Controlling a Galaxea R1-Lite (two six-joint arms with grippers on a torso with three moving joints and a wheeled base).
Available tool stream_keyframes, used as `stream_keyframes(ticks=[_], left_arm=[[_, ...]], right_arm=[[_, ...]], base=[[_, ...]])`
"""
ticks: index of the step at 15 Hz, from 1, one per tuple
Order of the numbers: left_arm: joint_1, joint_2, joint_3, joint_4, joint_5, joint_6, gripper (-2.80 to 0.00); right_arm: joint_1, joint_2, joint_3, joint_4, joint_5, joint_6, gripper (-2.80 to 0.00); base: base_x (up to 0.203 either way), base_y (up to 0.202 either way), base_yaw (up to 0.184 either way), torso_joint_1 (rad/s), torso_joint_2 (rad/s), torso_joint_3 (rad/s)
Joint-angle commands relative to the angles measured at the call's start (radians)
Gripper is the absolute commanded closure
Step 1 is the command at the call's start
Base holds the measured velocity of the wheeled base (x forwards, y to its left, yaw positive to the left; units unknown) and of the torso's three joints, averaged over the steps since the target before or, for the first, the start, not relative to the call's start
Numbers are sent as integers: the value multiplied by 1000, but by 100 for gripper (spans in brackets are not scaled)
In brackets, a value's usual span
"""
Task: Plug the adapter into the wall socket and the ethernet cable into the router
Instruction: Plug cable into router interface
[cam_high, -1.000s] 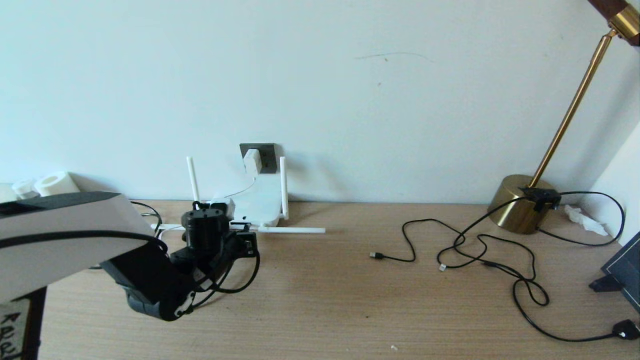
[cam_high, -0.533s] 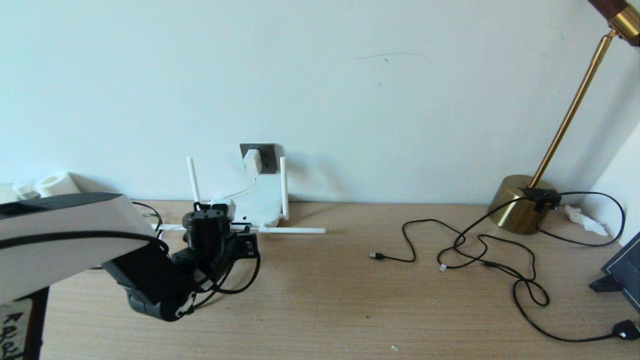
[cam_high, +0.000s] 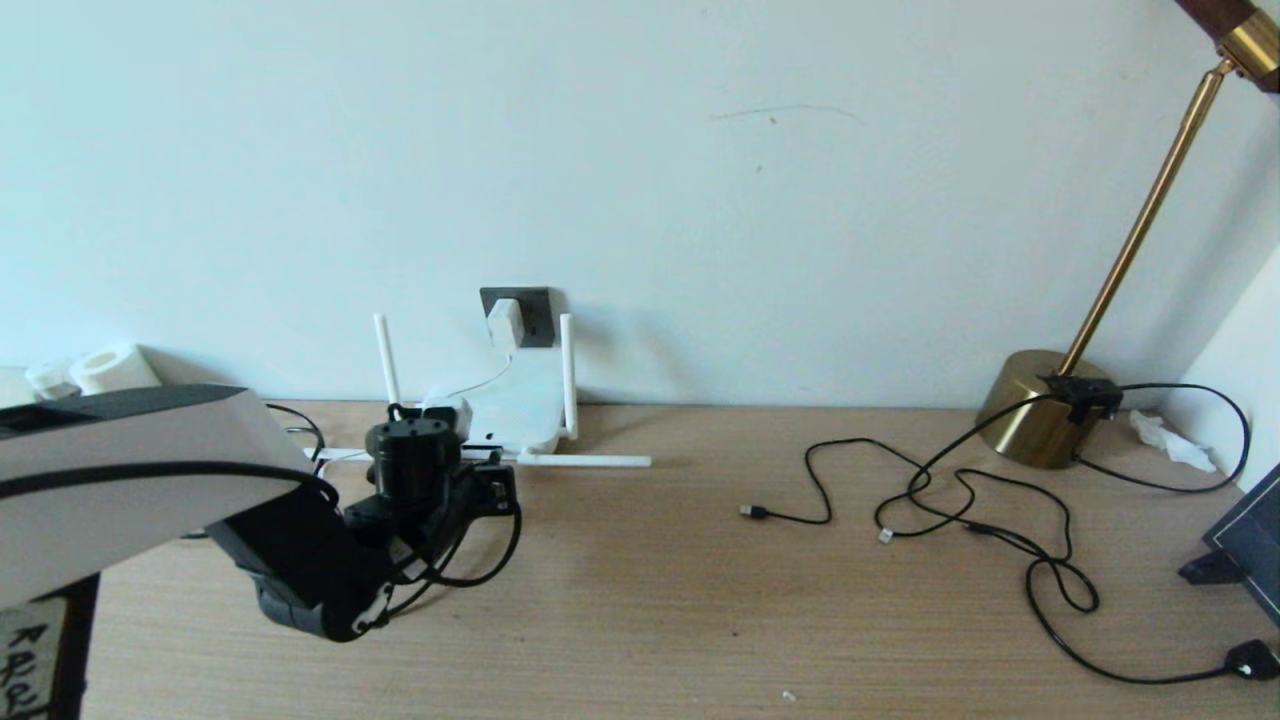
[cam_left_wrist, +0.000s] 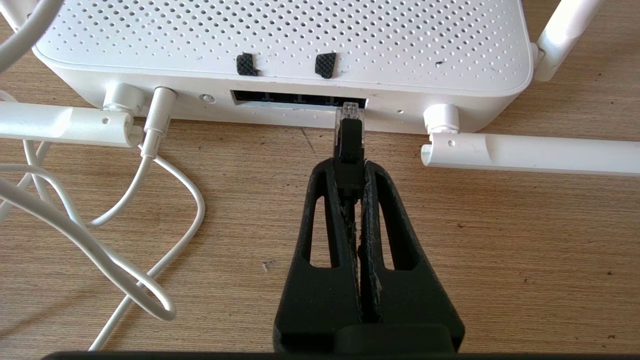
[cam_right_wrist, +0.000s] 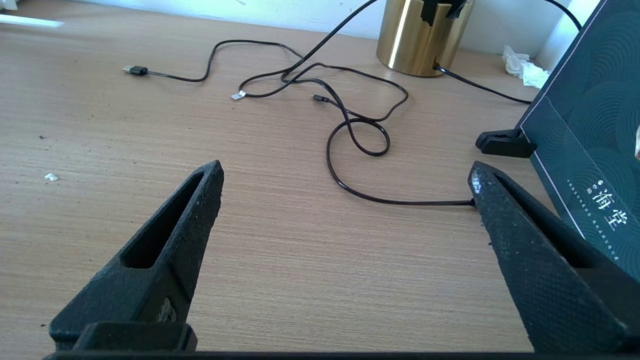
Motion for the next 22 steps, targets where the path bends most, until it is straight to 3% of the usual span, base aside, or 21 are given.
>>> stream_keyframes(ticks=[1, 22], left_arm=[[0, 1, 0, -7, 2, -1, 0], [0, -14, 5, -6, 3, 5, 0]], right_arm=[[0, 2, 0, 0, 0, -1, -280], [0, 2, 0, 0, 0, -1, -280]], base=[[0, 0, 0, 0, 0, 0], [0, 0, 0, 0, 0, 0]])
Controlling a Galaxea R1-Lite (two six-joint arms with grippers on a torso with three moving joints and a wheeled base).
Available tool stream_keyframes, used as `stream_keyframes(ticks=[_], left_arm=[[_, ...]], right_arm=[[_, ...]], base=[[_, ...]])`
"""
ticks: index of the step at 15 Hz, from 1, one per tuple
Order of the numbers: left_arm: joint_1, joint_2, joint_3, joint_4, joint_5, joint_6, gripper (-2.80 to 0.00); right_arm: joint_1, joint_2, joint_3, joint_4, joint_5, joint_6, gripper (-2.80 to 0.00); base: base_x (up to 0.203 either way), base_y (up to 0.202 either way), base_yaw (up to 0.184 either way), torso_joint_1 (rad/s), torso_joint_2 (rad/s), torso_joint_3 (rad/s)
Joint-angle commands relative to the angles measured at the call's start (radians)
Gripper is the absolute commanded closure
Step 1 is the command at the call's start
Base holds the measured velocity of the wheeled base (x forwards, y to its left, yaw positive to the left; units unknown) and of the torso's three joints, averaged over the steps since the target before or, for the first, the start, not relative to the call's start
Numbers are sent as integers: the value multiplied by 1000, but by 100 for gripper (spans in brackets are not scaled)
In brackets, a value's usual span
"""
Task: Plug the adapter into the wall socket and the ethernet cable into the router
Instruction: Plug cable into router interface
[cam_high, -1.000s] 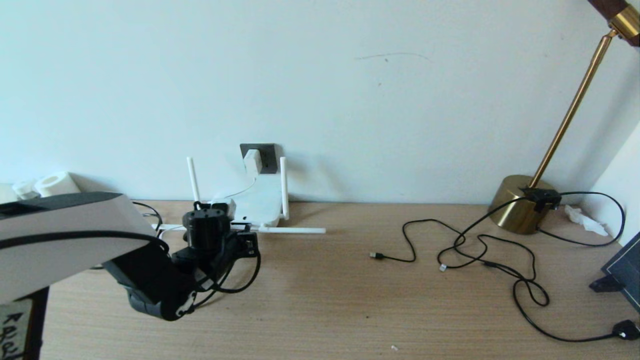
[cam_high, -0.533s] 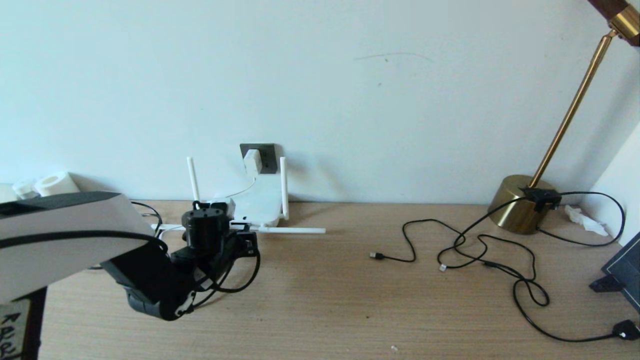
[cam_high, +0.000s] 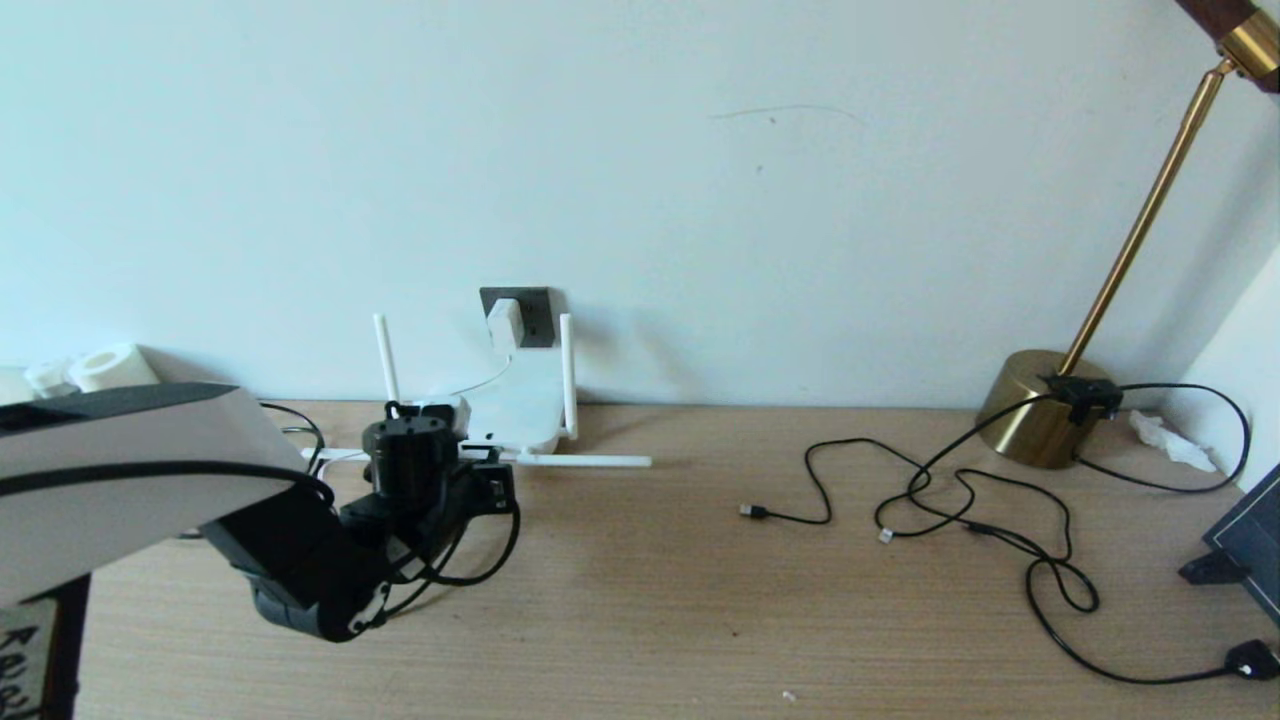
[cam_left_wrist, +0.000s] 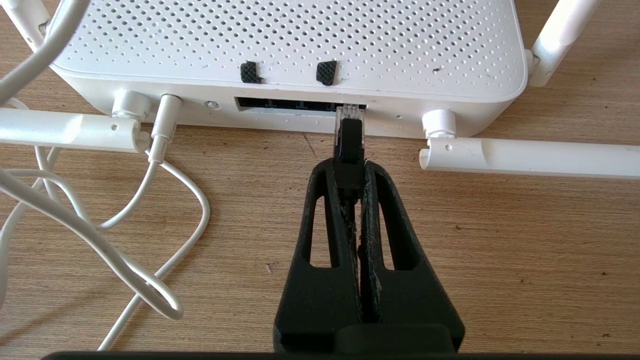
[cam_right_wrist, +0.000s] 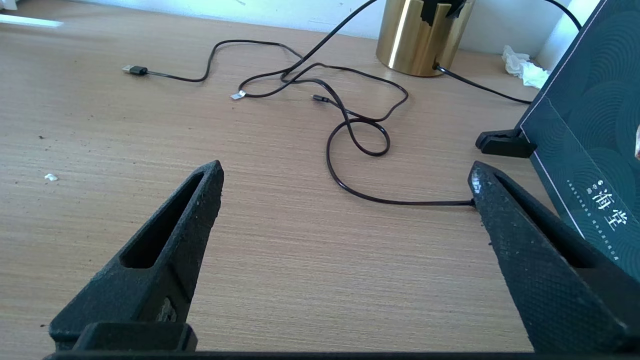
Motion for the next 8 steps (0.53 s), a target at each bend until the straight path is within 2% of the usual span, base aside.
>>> stream_keyframes(ticks=[1, 8], left_arm=[[0, -2, -3, -6, 2, -1, 0], [2, 0, -4, -6, 2, -1, 0]], right_arm=[[0, 2, 0, 0, 1, -2, -280], [0, 2, 0, 0, 1, 0, -280]], base=[[0, 0, 0, 0, 0, 0], [0, 0, 0, 0, 0, 0]])
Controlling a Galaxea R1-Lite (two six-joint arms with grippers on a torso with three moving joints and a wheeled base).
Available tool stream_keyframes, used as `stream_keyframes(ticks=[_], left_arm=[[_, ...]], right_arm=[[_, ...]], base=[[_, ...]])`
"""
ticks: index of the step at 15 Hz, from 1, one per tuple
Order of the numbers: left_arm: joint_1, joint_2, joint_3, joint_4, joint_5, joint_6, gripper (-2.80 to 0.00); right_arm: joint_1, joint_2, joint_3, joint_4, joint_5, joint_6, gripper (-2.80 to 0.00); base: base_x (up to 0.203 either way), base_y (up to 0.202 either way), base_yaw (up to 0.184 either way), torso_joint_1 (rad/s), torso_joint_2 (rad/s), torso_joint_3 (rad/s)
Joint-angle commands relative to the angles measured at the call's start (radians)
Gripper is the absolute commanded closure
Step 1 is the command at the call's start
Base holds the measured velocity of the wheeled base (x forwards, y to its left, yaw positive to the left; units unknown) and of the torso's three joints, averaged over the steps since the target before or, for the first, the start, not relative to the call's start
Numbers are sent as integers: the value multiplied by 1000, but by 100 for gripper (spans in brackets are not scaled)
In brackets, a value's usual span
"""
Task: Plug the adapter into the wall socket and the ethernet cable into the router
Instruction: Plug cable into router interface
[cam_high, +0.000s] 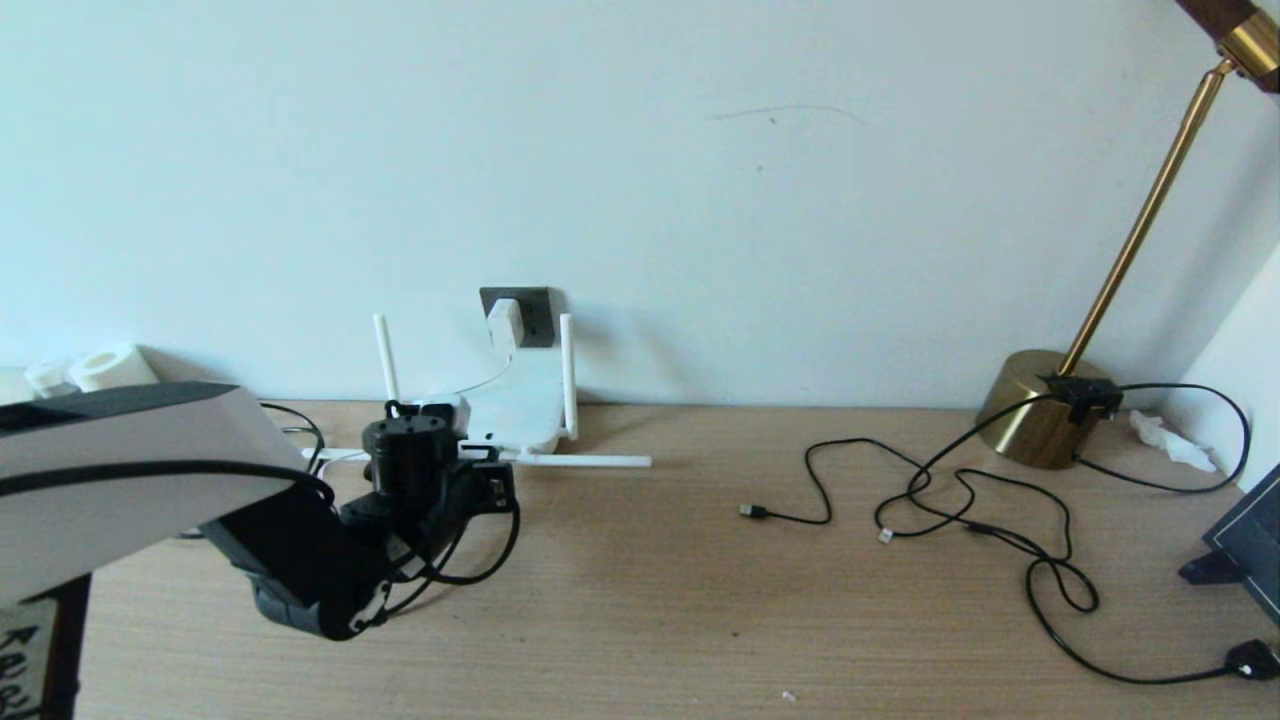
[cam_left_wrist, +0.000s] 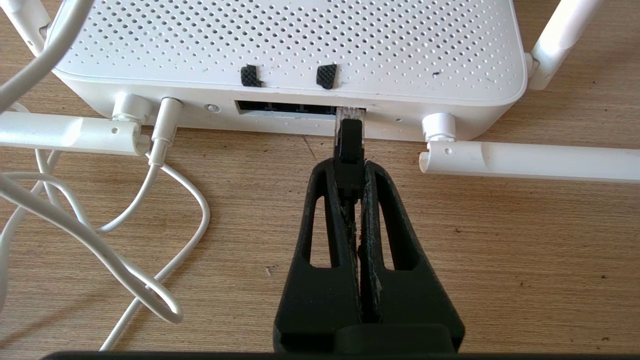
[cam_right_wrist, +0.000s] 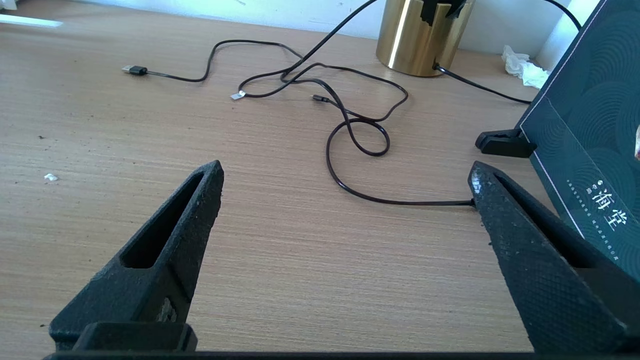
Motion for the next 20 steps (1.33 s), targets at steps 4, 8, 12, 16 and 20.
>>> stream_keyframes(ticks=[4, 8, 12, 16, 20], left_arm=[[0, -1, -1, -7, 2, -1, 0], [2, 1, -1, -7, 2, -1, 0], [11, 2, -1, -7, 0, -1, 0], [14, 1, -1, -7, 0, -1, 0], [14, -1, -1, -7, 0, -1, 0]], right_arm=[[0, 2, 0, 0, 1, 0, -280], [0, 2, 0, 0, 1, 0, -280], [0, 2, 0, 0, 1, -1, -280], [0, 2, 0, 0, 1, 0, -280], [0, 2, -1, 0, 1, 0, -280]], base=[[0, 0, 0, 0, 0, 0], [0, 0, 0, 0, 0, 0], [0, 0, 0, 0, 0, 0], [0, 0, 0, 0, 0, 0], [0, 0, 0, 0, 0, 0]])
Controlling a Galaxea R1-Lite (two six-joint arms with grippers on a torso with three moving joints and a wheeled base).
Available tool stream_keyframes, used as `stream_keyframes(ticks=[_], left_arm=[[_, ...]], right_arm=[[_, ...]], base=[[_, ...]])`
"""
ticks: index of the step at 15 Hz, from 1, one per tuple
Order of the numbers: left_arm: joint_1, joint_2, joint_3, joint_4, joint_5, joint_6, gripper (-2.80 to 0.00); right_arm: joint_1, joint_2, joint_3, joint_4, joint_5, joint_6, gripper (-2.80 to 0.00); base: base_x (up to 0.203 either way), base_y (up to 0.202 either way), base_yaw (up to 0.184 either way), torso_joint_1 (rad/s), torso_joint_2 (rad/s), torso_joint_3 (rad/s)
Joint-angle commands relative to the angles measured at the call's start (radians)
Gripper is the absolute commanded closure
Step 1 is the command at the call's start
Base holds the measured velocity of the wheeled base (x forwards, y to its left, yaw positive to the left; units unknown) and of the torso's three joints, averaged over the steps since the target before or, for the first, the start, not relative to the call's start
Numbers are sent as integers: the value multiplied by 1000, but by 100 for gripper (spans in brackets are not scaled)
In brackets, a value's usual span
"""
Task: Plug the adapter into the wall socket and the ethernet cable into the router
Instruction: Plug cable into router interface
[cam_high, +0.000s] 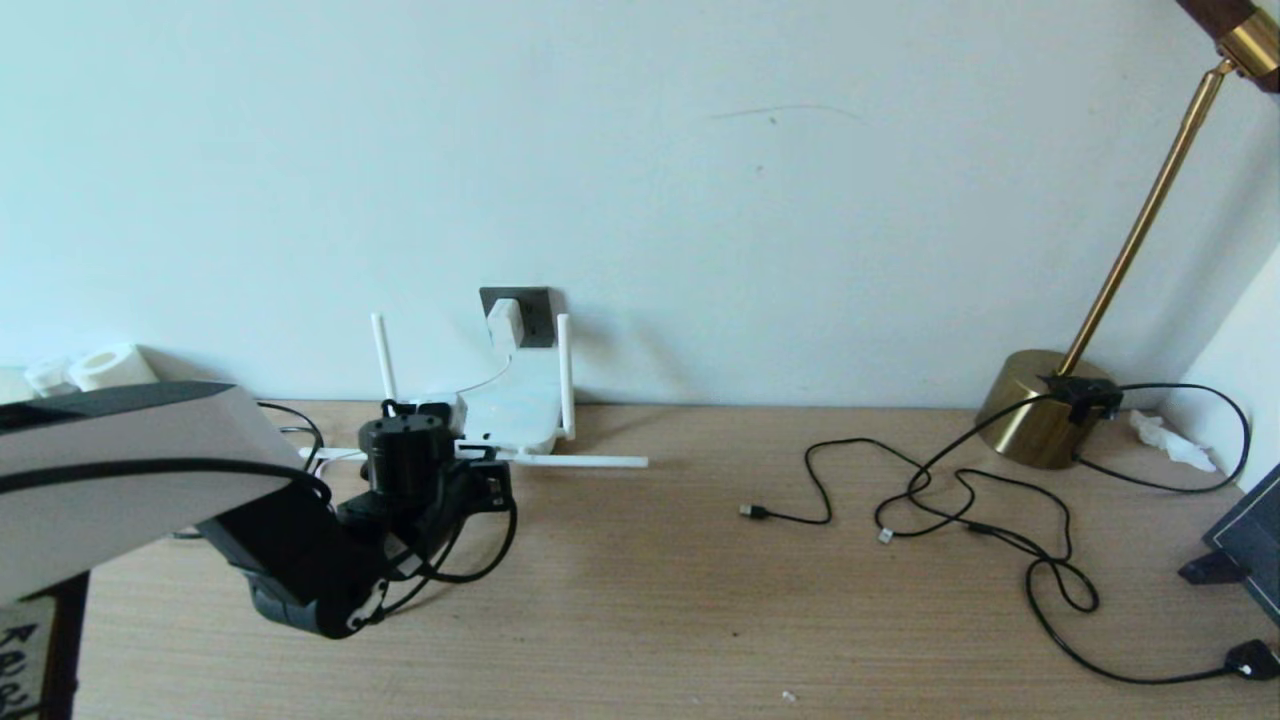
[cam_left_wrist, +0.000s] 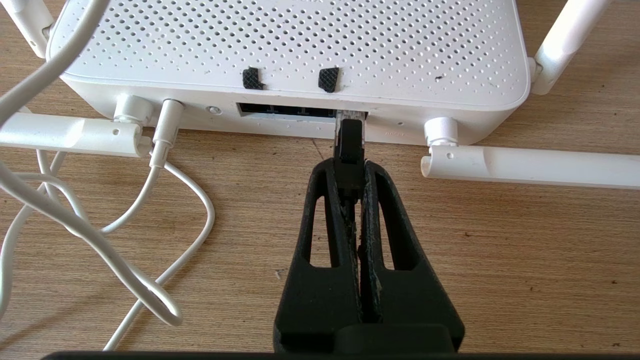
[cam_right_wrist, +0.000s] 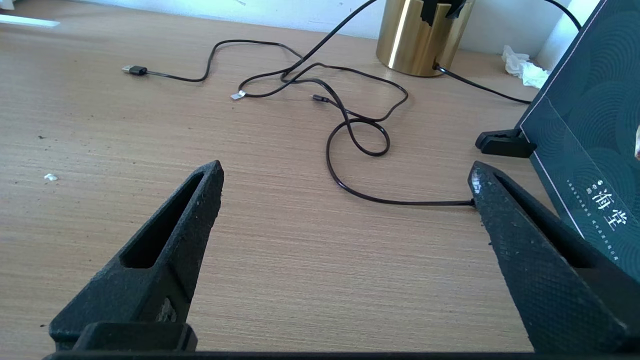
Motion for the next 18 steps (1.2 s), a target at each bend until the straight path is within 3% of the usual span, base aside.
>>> stream_keyframes(ticks=[1, 18], left_arm=[[0, -1, -3, -6, 2, -1, 0], [0, 5, -34, -5, 0, 28, 0]], right_arm=[[0, 2, 0, 0, 1, 0, -280], [0, 2, 0, 0, 1, 0, -280]], base=[[0, 0, 0, 0, 0, 0], [0, 0, 0, 0, 0, 0]])
